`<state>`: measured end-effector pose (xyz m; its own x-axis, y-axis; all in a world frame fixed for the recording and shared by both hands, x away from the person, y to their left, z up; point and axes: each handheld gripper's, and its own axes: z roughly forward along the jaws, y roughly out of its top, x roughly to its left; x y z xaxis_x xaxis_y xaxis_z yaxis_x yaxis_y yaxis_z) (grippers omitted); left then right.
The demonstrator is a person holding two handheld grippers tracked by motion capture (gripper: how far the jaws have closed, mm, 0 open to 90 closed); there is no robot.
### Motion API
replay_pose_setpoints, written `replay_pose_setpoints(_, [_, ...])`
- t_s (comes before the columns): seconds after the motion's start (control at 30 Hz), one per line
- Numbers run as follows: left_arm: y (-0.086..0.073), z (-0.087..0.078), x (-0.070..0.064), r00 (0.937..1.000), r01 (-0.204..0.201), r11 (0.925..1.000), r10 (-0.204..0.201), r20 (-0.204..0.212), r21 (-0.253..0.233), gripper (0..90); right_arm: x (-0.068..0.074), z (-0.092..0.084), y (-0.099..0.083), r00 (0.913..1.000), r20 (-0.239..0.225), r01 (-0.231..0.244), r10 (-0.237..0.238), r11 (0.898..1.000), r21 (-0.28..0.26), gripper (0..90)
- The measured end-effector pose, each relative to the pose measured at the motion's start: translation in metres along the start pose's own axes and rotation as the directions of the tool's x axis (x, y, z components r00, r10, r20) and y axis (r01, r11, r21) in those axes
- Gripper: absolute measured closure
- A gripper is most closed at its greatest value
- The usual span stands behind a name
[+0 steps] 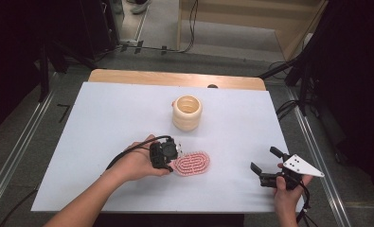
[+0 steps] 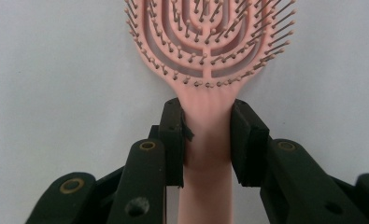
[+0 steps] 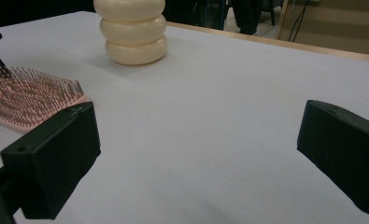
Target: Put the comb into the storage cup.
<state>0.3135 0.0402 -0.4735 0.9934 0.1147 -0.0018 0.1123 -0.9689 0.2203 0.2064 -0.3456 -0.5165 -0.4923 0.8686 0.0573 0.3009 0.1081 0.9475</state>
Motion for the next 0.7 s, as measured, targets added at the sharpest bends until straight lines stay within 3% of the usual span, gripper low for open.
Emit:
replay_pose_setpoints(0.37, [-0.0027, -0.0008, -0.0005, 0.9998, 0.016, 0.9997, -0.017, -0.005, -0.018, 70.2, -0.0004, -0.0003, 0.0001, 1.0, -0.002, -0.006, 0.006, 1.0, -0.001, 0.0])
replay_pose_setpoints(0.7, [-0.0074, -0.0033, -0.0012, 0.9983, 0.053, 0.9958, -0.054, -0.021, -0.075, 70.3, -0.0003, -0.0003, 0.0001, 1.0, -0.001, -0.006, 0.006, 1.0, -0.001, 0.0])
